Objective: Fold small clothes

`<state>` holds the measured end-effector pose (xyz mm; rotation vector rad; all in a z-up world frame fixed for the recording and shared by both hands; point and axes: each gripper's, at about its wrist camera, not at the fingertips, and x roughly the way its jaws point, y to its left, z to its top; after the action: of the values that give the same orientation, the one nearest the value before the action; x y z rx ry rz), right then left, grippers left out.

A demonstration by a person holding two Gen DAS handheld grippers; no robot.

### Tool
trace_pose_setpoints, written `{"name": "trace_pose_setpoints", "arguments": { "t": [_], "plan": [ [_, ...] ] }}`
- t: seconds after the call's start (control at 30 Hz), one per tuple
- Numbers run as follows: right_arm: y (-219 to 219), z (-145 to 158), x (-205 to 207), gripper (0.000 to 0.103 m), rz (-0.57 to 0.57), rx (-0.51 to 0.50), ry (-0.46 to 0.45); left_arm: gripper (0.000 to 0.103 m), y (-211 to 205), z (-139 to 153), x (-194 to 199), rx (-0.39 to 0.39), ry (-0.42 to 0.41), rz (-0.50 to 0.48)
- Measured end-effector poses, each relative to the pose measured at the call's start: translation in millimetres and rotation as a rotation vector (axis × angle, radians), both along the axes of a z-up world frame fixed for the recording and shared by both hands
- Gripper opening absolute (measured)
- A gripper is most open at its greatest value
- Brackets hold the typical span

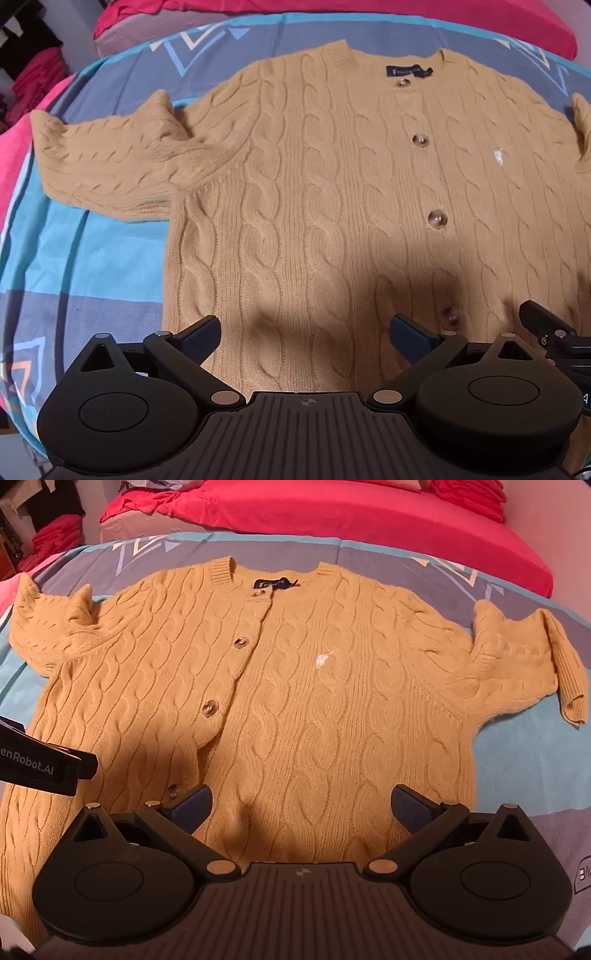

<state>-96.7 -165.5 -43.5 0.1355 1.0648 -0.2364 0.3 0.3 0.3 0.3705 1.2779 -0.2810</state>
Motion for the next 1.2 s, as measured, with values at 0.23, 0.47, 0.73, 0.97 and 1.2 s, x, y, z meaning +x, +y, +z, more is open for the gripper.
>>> {"name": "trace_pose_setpoints", "arguments": {
  "t": [0.23, 0.47, 0.73, 0.97, 1.2],
  "plan": [
    [0, -1, 3, 0.103, 0.002, 0.008, 0.004, 0.103, 2, -1, 1, 0.006, 0.005, 0.003],
    [-1, -2, 5, 0.103, -0.008, 0.016, 0.008, 0.103, -1, 2, -1, 0.010, -0.002, 0.005],
    [-2, -3, 6, 0.103, -0.008, 0.018, 0.012, 0.103, 5, -5, 0, 0.009, 0.018, 0.005],
    [-1, -4, 9, 0.103, -0.001, 0.020, 0.013, 0.103, 3, -4, 4, 0.023, 0.066, 0.014],
    [0, -5, 12, 0.103, 0.007, 0.026, 0.016, 0.103, 4, -2, 5, -0.016, 0.088, 0.015]
  ]
}}
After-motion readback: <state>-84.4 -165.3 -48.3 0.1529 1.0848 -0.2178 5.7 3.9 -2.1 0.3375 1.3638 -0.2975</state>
